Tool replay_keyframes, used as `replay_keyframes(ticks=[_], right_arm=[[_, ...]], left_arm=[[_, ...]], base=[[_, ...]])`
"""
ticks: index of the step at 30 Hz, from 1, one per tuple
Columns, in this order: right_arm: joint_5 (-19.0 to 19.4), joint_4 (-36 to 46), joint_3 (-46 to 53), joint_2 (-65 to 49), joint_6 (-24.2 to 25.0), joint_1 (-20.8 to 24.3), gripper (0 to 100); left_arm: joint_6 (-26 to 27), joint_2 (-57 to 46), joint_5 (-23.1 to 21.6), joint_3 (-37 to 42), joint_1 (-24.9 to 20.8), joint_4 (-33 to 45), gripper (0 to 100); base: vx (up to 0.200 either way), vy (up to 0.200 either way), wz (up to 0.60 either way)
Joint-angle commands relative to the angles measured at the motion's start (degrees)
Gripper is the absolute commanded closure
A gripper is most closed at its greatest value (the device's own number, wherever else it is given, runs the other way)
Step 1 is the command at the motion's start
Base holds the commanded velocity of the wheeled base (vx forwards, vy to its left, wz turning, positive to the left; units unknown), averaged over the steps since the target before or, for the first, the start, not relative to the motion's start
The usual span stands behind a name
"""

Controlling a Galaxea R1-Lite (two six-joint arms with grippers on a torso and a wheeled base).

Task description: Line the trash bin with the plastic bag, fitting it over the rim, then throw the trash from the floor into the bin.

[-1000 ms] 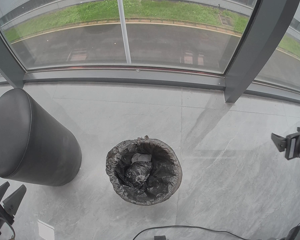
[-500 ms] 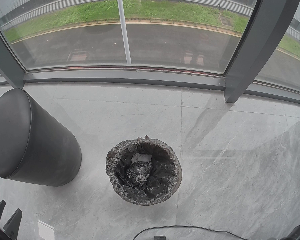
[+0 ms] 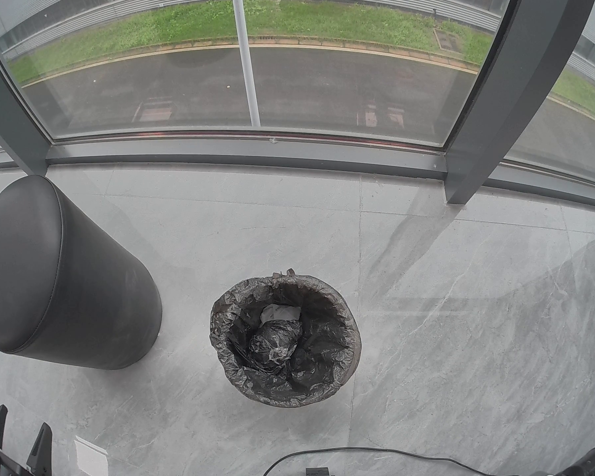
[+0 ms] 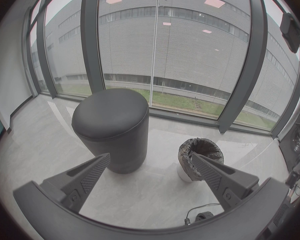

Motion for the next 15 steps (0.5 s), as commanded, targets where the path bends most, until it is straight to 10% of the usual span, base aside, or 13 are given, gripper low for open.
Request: replay_keyframes(ticks=[1,11,15], right_arm=[[-0.12,0.01,1.09,-1.01,1.44,-0.20,0],[-0.82,-1.66,6.98,-1.19,5.31,-0.12,0],[6.03,-6.32,11.29,-4.70,5.05,2.52,0]], left_arm=[[0.49,-1.95,0.70,2.81,-0.35,-2.73,0],[3.21,-1.95,0.79,5.71,-0.35,-8.18,0],[4.79,-1.95,0.70,8.35,-0.35,-12.57,0]], base=[[0.000,0.000,0.00],[0.000,0.000,0.00],[0.000,0.000,0.00]])
